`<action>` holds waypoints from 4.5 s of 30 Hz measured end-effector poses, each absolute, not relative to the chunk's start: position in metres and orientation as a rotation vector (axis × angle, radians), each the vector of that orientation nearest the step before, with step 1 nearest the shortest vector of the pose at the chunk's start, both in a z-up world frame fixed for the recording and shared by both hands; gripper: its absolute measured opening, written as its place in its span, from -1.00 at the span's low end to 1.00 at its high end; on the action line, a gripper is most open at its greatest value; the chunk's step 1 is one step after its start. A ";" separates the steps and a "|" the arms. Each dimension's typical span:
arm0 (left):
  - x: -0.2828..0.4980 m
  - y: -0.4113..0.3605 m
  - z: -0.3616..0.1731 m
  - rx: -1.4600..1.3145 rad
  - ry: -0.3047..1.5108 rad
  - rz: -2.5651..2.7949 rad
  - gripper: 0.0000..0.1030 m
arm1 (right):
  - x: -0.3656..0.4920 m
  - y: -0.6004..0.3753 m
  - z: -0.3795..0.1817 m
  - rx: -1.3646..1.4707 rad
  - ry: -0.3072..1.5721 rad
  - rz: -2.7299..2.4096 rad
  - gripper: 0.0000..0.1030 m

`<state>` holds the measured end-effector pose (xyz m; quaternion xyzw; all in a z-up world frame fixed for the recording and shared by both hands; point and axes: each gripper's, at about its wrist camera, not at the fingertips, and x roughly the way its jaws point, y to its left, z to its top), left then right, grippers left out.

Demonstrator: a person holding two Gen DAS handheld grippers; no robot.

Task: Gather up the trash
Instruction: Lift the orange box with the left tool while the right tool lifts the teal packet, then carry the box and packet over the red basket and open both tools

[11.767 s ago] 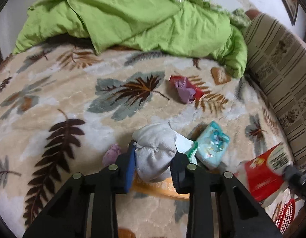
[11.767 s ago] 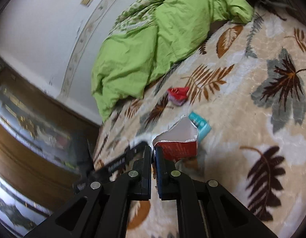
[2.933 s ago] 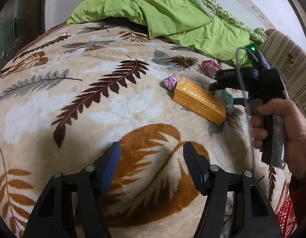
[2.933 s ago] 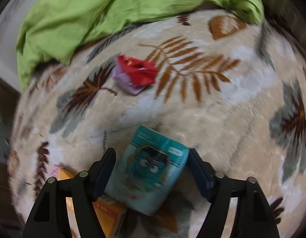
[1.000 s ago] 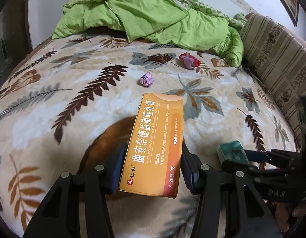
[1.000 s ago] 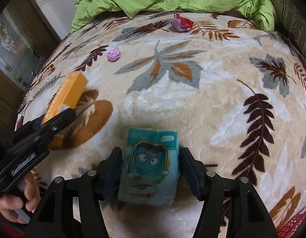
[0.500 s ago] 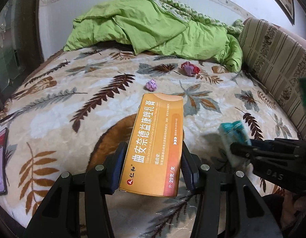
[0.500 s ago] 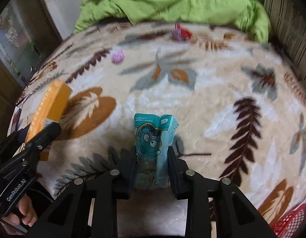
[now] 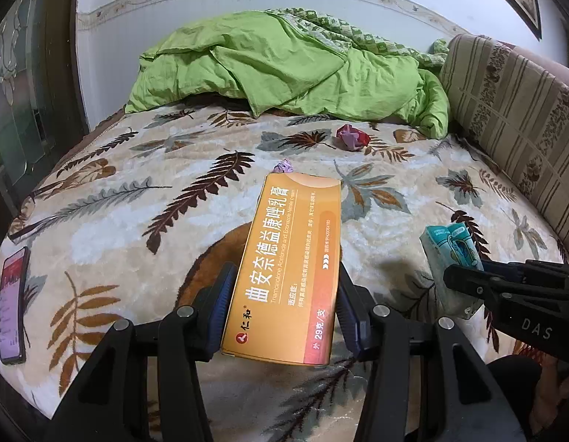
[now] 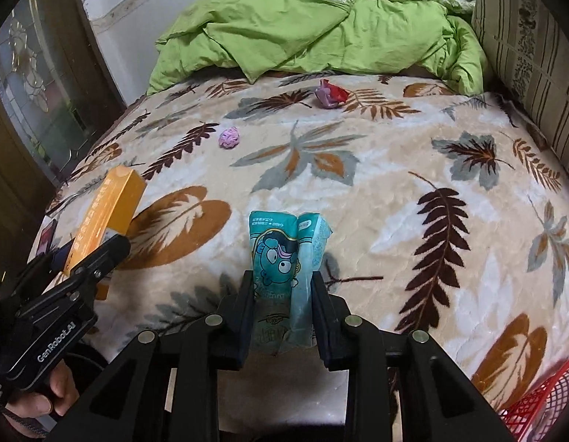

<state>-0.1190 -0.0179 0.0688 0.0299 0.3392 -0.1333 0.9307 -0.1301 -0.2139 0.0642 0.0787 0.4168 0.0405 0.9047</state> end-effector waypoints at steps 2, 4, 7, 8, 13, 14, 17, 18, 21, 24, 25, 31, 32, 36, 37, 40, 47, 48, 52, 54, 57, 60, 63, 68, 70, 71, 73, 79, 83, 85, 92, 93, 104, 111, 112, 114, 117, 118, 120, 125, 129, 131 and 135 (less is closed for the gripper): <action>-0.119 -0.018 0.069 0.065 0.695 -0.272 -0.03 | -0.132 -0.214 0.065 0.165 0.851 0.084 -0.42; -0.120 -0.019 0.069 0.072 0.694 -0.271 -0.03 | -0.133 -0.218 0.065 0.184 0.844 0.085 -0.42; -0.120 -0.019 0.068 0.070 0.697 -0.271 -0.03 | -0.134 -0.223 0.065 0.217 0.840 0.089 -0.42; -0.120 -0.019 0.068 0.072 0.699 -0.271 -0.03 | -0.133 -0.225 0.065 0.228 0.842 0.090 -0.42; -0.120 -0.020 0.067 0.073 0.699 -0.271 -0.03 | -0.133 -0.229 0.064 0.259 0.843 0.105 -0.42; -0.120 -0.020 0.067 0.073 0.700 -0.271 -0.03 | -0.132 -0.230 0.063 0.263 0.845 0.105 -0.42; -0.120 -0.020 0.067 0.072 0.700 -0.271 -0.03 | -0.131 -0.231 0.062 0.274 0.850 0.110 -0.42; -0.120 -0.020 0.067 0.073 0.700 -0.271 -0.03 | -0.131 -0.231 0.062 0.276 0.851 0.111 -0.42; -0.120 -0.020 0.067 0.074 0.699 -0.272 -0.03 | -0.131 -0.231 0.061 0.278 0.852 0.113 -0.42; -0.120 -0.021 0.066 0.077 0.700 -0.273 -0.03 | -0.131 -0.232 0.061 0.280 0.852 0.114 -0.42; -0.120 -0.021 0.066 0.077 0.700 -0.273 -0.03 | -0.131 -0.232 0.061 0.279 0.853 0.115 -0.42; -0.120 -0.023 0.067 0.077 0.701 -0.270 -0.03 | -0.131 -0.232 0.061 0.278 0.853 0.114 -0.42; -0.120 -0.023 0.067 0.077 0.701 -0.270 -0.03 | -0.131 -0.232 0.061 0.278 0.852 0.114 -0.42; -0.120 -0.023 0.065 0.078 0.703 -0.271 -0.03 | -0.131 -0.232 0.061 0.280 0.853 0.113 -0.42; -0.120 -0.023 0.065 0.078 0.704 -0.272 -0.03 | -0.131 -0.232 0.061 0.281 0.852 0.113 -0.42; -0.120 -0.024 0.064 0.079 0.705 -0.273 -0.03 | -0.131 -0.232 0.061 0.282 0.852 0.112 -0.42; -0.121 -0.025 0.061 0.075 0.707 -0.284 -0.03 | -0.132 -0.232 0.062 0.284 0.848 0.111 -0.42; -0.121 -0.026 0.060 0.075 0.707 -0.288 -0.03 | -0.133 -0.232 0.062 0.286 0.846 0.110 -0.42; -0.123 -0.028 0.057 0.082 0.705 -0.301 -0.03 | -0.133 -0.234 0.062 0.291 0.844 0.110 -0.42; -0.123 -0.028 0.059 0.081 0.707 -0.305 -0.03 | -0.133 -0.234 0.063 0.291 0.840 0.108 -0.42; -0.125 -0.029 0.061 0.072 0.716 -0.314 -0.03 | -0.135 -0.236 0.063 0.299 0.832 0.105 -0.42; -0.129 -0.032 0.063 0.075 0.719 -0.327 -0.03 | -0.136 -0.238 0.064 0.305 0.823 0.096 -0.42; -0.134 -0.034 0.067 0.073 0.719 -0.347 -0.03 | -0.139 -0.239 0.067 0.309 0.812 0.086 -0.42; -0.144 -0.041 0.072 0.077 0.723 -0.380 -0.03 | -0.147 -0.244 0.069 0.340 0.802 0.084 -0.42; -0.149 -0.043 0.074 0.076 0.725 -0.396 -0.03 | -0.153 -0.247 0.072 0.346 0.794 0.086 -0.42; -0.150 -0.044 0.076 0.076 0.724 -0.403 -0.03 | -0.155 -0.247 0.073 0.344 0.793 0.086 -0.42; -0.153 -0.047 0.077 0.077 0.722 -0.414 -0.03 | -0.163 -0.249 0.076 0.342 0.785 0.082 -0.42; -0.161 -0.052 0.083 0.077 0.723 -0.454 -0.03 | -0.184 -0.254 0.087 0.353 0.769 0.090 -0.42; -0.165 -0.058 0.086 0.081 0.724 -0.479 -0.03 | -0.199 -0.256 0.091 0.362 0.759 0.092 -0.42; -0.168 -0.060 0.087 0.083 0.726 -0.490 -0.03 | -0.205 -0.259 0.093 0.373 0.754 0.089 -0.42; -0.176 -0.076 0.090 0.118 0.733 -0.519 -0.03 | -0.224 -0.271 0.105 0.392 0.729 0.074 -0.41; -0.177 -0.080 0.091 0.124 0.734 -0.524 -0.03 | -0.227 -0.272 0.106 0.392 0.728 0.071 -0.41; -0.187 -0.111 0.101 0.166 0.711 -0.589 -0.03 | -0.262 -0.310 0.110 0.428 0.708 -0.023 -0.41; -0.196 -0.128 0.106 0.192 0.696 -0.630 -0.03 | -0.283 -0.328 0.113 0.450 0.698 -0.073 -0.41; -0.198 -0.131 0.107 0.197 0.693 -0.637 -0.03 | -0.285 -0.330 0.114 0.452 0.696 -0.080 -0.41; -0.202 -0.137 0.109 0.207 0.688 -0.653 -0.03 | -0.291 -0.336 0.116 0.458 0.691 -0.095 -0.41; -0.208 -0.147 0.112 0.219 0.685 -0.686 -0.03 | -0.300 -0.343 0.118 0.466 0.682 -0.119 -0.41; -0.209 -0.151 0.112 0.221 0.687 -0.699 -0.03 | -0.303 -0.346 0.119 0.470 0.679 -0.127 -0.41; -0.213 -0.158 0.113 0.221 0.696 -0.726 -0.03 | -0.311 -0.352 0.121 0.477 0.674 -0.144 -0.41; -0.221 -0.177 0.116 0.238 0.713 -0.785 -0.03 | -0.329 -0.367 0.122 0.498 0.668 -0.189 -0.40; -0.229 -0.194 0.117 0.259 0.720 -0.824 -0.03 | -0.344 -0.381 0.121 0.521 0.664 -0.227 -0.40; -0.231 -0.200 0.118 0.263 0.727 -0.842 -0.03 | -0.351 -0.388 0.120 0.533 0.662 -0.246 -0.40; -0.237 -0.214 0.119 0.275 0.735 -0.876 -0.03 | -0.367 -0.401 0.118 0.553 0.655 -0.287 -0.40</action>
